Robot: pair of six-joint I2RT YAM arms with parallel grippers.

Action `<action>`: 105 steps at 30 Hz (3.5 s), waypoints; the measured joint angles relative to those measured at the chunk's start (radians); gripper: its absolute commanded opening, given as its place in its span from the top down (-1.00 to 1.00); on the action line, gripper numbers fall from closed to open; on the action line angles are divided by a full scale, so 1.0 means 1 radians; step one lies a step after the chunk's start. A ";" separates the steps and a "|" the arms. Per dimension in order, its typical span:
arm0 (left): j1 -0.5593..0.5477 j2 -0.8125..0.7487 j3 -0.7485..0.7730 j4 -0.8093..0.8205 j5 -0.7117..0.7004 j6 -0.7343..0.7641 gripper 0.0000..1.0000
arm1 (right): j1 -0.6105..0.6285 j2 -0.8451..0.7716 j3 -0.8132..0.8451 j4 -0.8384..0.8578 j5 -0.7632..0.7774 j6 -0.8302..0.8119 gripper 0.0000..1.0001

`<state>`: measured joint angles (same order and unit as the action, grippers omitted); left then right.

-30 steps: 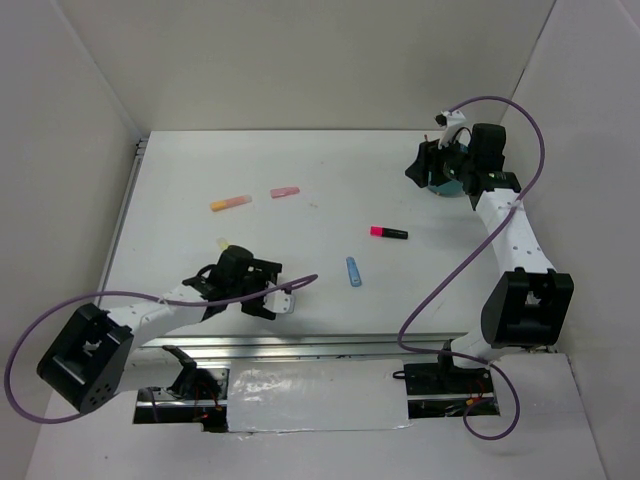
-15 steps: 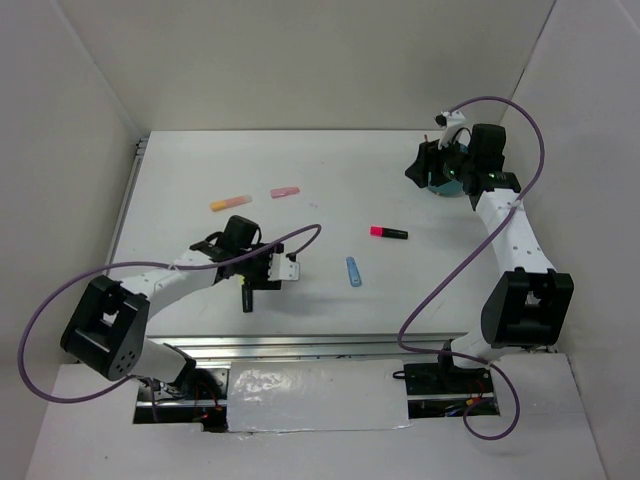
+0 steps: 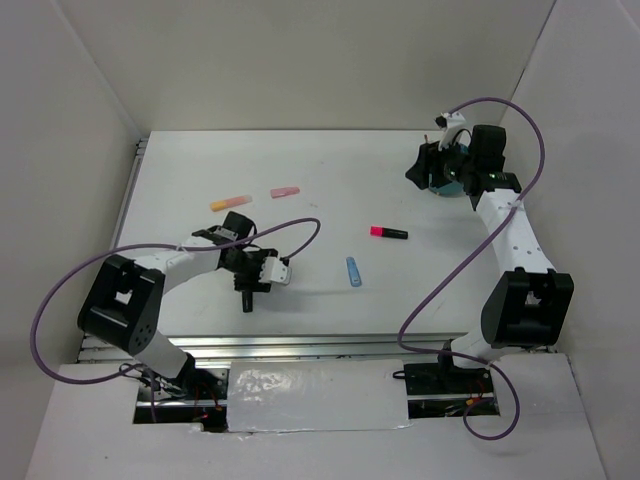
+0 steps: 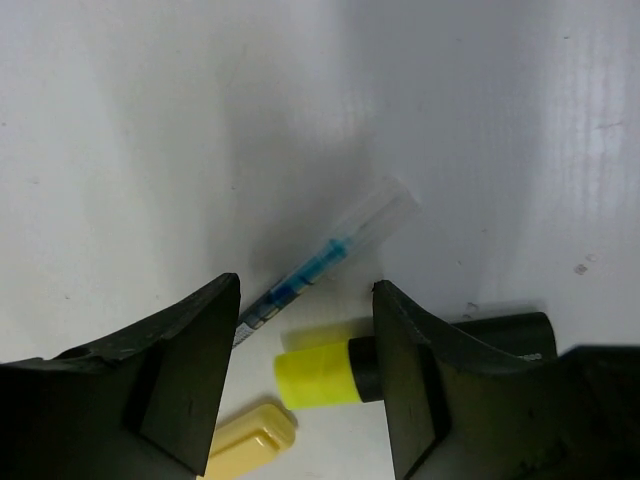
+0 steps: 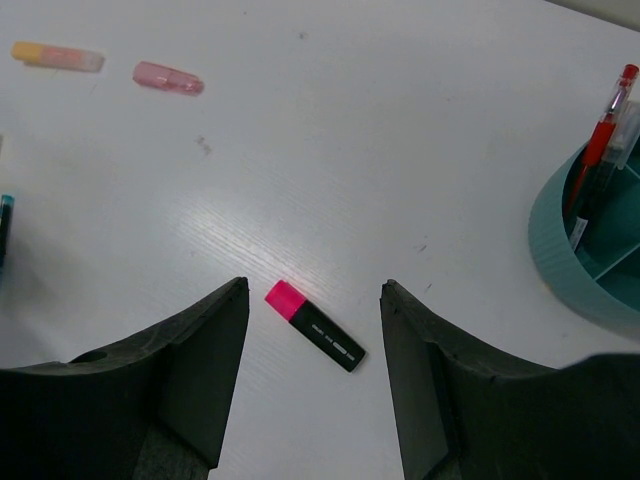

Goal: Sort the stationery into containers
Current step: Pick up the pen from the center of the board.

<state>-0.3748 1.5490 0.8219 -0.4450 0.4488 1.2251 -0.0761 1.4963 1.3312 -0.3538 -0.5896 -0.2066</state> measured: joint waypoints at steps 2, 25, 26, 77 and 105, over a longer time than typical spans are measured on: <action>0.005 0.008 0.007 0.010 -0.003 0.010 -0.35 | -0.002 0.000 -0.003 0.000 -0.001 0.000 -0.24; -0.042 0.293 0.352 -0.120 -0.070 0.108 0.88 | -0.002 0.000 -0.013 -0.037 -0.020 -0.020 -0.23; -0.045 0.294 0.355 -0.120 -0.070 0.100 0.98 | -0.003 0.000 -0.013 -0.039 -0.021 -0.020 -0.23; 0.006 -0.150 0.100 0.879 0.442 -2.092 1.00 | 0.393 0.017 0.002 0.289 -0.289 0.812 -0.15; 0.081 -0.160 0.093 0.691 0.405 -2.009 -0.98 | 0.386 0.071 0.169 0.137 -0.223 0.622 1.00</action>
<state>-0.2935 1.3888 0.9150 0.2462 0.8539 -0.7841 0.3103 1.5669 1.5005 -0.2165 -0.8124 0.4156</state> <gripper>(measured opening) 0.993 0.256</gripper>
